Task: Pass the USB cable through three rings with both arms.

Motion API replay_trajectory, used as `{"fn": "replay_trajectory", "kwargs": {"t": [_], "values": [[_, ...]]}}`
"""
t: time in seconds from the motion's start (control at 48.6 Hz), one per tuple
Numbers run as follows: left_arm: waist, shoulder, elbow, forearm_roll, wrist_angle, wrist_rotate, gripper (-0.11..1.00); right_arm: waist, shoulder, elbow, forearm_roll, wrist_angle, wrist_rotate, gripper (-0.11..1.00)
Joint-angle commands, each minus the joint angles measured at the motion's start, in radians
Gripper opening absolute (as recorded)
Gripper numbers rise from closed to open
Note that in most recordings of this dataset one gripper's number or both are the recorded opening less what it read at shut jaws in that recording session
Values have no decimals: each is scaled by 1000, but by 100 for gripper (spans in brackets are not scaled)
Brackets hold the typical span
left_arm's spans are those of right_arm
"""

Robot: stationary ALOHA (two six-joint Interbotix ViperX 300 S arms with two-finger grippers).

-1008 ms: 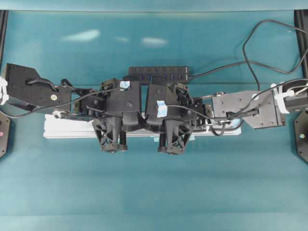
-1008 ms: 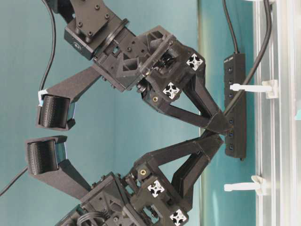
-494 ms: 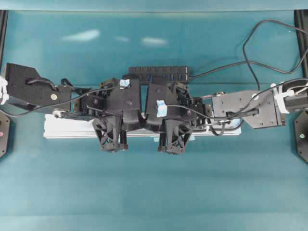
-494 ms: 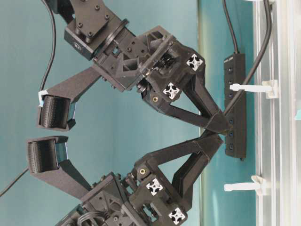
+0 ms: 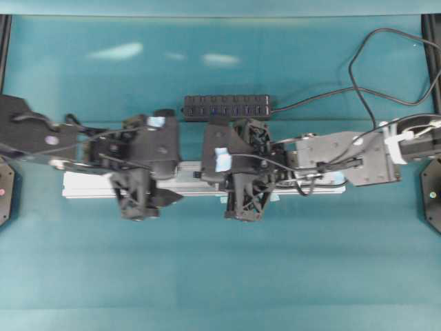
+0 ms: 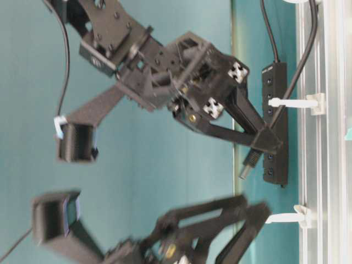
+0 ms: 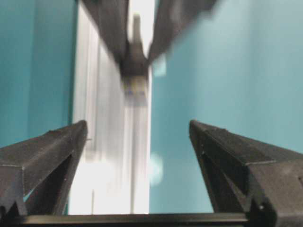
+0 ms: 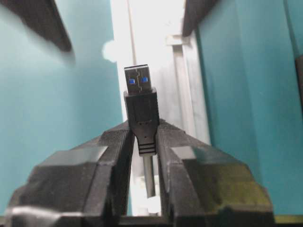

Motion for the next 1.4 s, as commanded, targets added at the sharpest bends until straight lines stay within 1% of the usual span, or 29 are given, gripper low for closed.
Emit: {"fn": "replay_trajectory", "kwargs": {"t": [0.0,0.185,0.35,0.515,0.823,0.947,1.111,1.379], "values": [[-2,-66,14,3,18,-3,96,-5,21,-64,-11,69,-31,-5],[2,-175,77,2,40,-3,96,-21,95,-178,-11,216,-94,-5],[3,-227,120,2,41,-29,96,-40,141,-255,-11,301,-109,-5],[14,-267,160,2,41,-63,96,-49,164,-278,-11,342,-110,-5],[40,-367,236,2,41,-64,96,-52,193,-275,-12,299,-112,-5],[49,-403,259,2,71,-64,96,-52,201,-276,-11,291,-114,-5],[51,-437,275,2,107,-66,96,-51,209,-279,-12,288,-132,-5],[51,-449,282,2,112,-67,96,-51,209,-281,-12,272,-147,-5]]}}
